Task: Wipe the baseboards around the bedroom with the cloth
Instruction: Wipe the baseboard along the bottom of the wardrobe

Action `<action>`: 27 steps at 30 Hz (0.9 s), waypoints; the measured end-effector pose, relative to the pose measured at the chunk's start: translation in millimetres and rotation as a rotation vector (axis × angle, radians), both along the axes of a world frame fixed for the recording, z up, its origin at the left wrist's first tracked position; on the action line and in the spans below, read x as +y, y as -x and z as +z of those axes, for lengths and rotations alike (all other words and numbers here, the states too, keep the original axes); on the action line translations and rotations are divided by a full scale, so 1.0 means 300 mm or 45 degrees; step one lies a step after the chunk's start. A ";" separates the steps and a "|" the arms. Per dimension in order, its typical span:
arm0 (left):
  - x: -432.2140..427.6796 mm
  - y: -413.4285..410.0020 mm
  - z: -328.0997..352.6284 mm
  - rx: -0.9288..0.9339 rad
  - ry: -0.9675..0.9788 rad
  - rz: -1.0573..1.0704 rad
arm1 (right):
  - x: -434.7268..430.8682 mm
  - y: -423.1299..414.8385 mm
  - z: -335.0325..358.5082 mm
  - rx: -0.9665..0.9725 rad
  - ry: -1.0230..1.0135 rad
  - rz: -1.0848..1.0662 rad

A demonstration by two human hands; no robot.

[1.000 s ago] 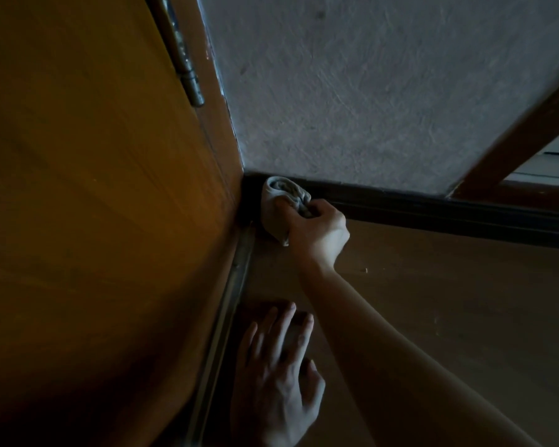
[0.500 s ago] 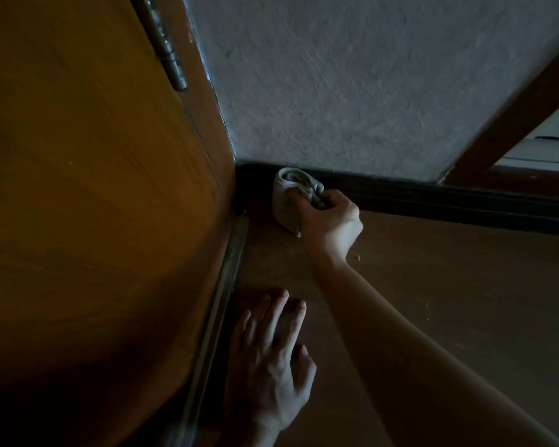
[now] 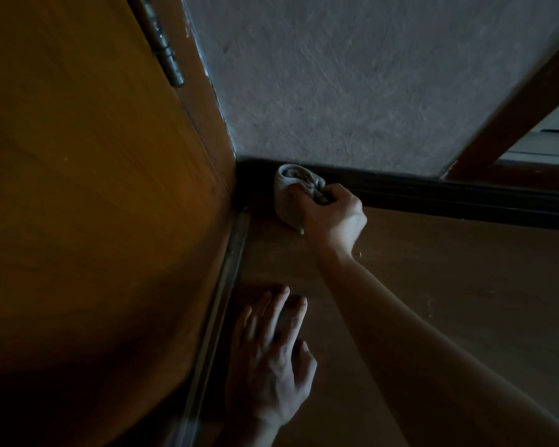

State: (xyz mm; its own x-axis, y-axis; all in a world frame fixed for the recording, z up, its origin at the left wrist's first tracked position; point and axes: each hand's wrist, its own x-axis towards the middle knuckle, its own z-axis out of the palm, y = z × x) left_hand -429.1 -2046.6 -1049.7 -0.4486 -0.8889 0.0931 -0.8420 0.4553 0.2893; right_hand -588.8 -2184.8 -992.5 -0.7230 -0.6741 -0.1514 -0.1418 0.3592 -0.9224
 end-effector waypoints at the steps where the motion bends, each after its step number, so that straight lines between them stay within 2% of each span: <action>1: 0.000 0.000 -0.003 0.009 0.004 0.001 | 0.014 0.017 -0.007 0.005 0.002 -0.039; 5: 0.002 0.000 -0.011 0.047 0.013 0.006 | 0.042 0.040 -0.021 0.008 0.016 -0.136; 11: -0.001 0.001 -0.012 0.079 0.010 0.001 | -0.001 0.004 0.013 -0.043 -0.020 0.022; 20: -0.008 0.033 0.001 0.019 -0.040 0.047 | 0.157 0.200 0.036 0.024 -0.112 -0.122; 27: -0.025 0.076 0.014 0.014 -0.018 -0.018 | 0.104 0.157 0.043 0.043 -0.064 0.026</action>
